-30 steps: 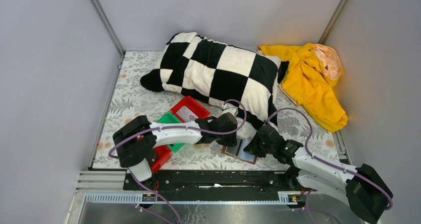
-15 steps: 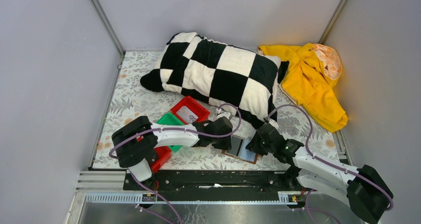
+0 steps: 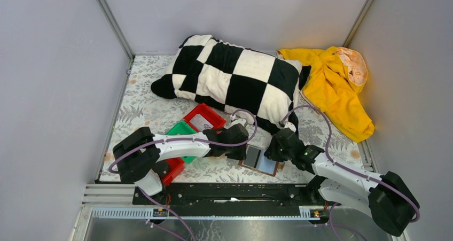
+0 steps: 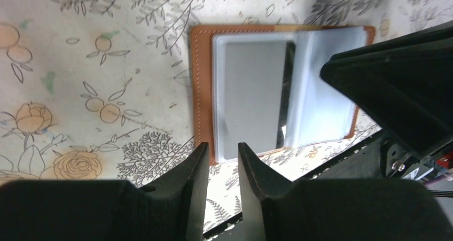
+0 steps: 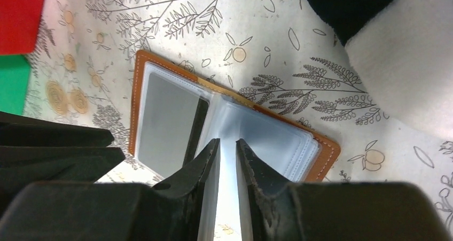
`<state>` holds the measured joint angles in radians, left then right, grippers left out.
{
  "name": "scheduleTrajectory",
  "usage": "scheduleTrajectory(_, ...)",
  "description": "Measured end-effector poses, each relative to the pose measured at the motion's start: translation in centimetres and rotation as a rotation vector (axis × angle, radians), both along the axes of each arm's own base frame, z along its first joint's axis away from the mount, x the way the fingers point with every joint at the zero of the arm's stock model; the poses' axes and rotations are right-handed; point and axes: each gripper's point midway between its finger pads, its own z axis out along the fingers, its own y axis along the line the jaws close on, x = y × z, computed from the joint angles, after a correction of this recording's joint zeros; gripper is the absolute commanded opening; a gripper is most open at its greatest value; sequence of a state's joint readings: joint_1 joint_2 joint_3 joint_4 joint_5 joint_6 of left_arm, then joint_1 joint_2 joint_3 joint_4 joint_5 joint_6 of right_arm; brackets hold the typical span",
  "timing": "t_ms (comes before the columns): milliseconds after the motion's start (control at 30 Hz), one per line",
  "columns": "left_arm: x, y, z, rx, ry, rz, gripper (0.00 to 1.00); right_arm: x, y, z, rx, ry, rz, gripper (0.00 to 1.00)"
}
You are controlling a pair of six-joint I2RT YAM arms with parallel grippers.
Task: Take the credit cards out of the card holder
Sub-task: Remove the credit card from the card holder.
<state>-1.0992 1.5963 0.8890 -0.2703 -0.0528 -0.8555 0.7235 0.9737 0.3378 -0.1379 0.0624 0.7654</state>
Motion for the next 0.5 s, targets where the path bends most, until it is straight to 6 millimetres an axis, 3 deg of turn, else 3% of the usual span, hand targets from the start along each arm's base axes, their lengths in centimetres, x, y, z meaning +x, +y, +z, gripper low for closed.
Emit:
scheduleTrajectory(233, 1.2, -1.6, 1.6, -0.051, -0.023, -0.01, 0.3, -0.8, 1.5, 0.6, 0.197, 0.055, -0.109, 0.27)
scheduleTrajectory(333, 1.1, -2.1, 1.3, -0.063, -0.016, -0.017, 0.29, -1.7, 1.6, -0.3, 0.27, 0.096, -0.155, 0.28)
scheduleTrajectory(500, 0.9, -2.5, 0.1, -0.067, 0.02, -0.029, 0.28, -1.6, 2.1, -0.1, 0.334, 0.11, -0.184, 0.28)
